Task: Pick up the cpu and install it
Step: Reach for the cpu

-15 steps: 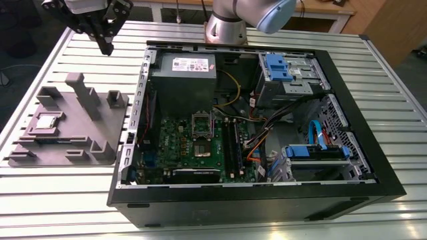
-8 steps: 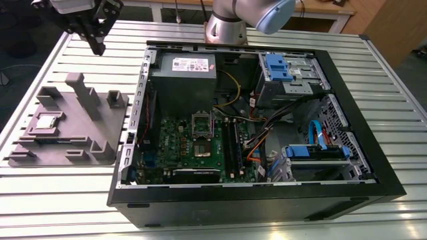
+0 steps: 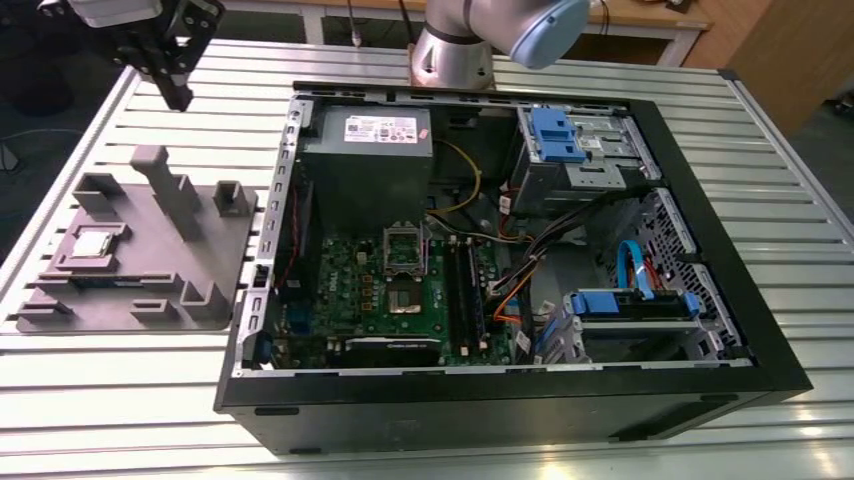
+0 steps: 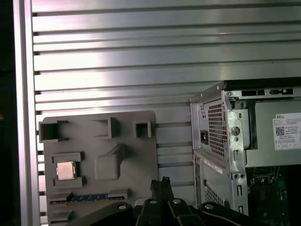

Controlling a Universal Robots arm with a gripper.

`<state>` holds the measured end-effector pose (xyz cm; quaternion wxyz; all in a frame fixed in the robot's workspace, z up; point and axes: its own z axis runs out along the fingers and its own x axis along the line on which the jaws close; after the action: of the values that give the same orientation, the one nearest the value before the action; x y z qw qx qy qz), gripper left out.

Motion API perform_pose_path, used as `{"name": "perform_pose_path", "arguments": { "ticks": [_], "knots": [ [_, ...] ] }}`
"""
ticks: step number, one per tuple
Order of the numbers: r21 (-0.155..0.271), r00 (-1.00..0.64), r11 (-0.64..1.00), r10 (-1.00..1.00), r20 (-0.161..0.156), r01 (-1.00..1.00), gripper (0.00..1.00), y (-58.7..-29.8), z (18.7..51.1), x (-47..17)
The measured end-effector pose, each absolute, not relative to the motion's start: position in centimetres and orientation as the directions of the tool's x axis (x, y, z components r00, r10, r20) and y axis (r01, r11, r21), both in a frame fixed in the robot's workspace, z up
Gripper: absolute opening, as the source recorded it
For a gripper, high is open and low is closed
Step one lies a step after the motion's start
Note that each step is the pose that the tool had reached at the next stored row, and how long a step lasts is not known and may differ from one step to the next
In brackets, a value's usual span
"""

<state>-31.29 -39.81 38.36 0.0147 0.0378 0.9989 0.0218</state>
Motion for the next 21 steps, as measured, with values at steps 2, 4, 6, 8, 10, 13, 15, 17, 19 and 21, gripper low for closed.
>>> {"name": "perform_pose_path", "arguments": {
  "ticks": [2,4,6,8,10,13,15,17,19,21],
  "knots": [
    [0.045,-0.997,0.996,0.076,-0.028,0.075,0.10,-39.8,38.3,-31.7],
    [0.045,-0.997,0.996,0.076,-0.028,0.075,0.10,-39.8,38.3,-32.2],
    [0.045,-0.997,0.996,0.076,-0.028,0.075,0.10,-39.8,38.2,-32.7],
    [0.045,-0.997,0.996,0.076,-0.028,0.075,0.10,-39.8,38.2,-33.2],
    [0.045,-0.997,0.996,0.076,-0.028,0.075,0.10,-39.8,38.1,-33.8],
    [0.045,-0.997,0.996,0.076,-0.028,0.075,0.10,-39.8,38.1,-34.5],
    [0.045,-0.997,0.996,0.076,-0.028,0.075,0.10,-39.8,38.0,-35.0],
    [0.045,-0.997,0.996,0.076,-0.028,0.075,0.10,-39.8,38.0,-35.4],
    [0.045,-0.997,0.996,0.076,-0.028,0.075,0.10,-39.7,37.9,-35.9],
    [0.045,-0.997,0.996,0.076,-0.028,0.075,0.10,-39.7,37.9,-36.3]
  ]
}}
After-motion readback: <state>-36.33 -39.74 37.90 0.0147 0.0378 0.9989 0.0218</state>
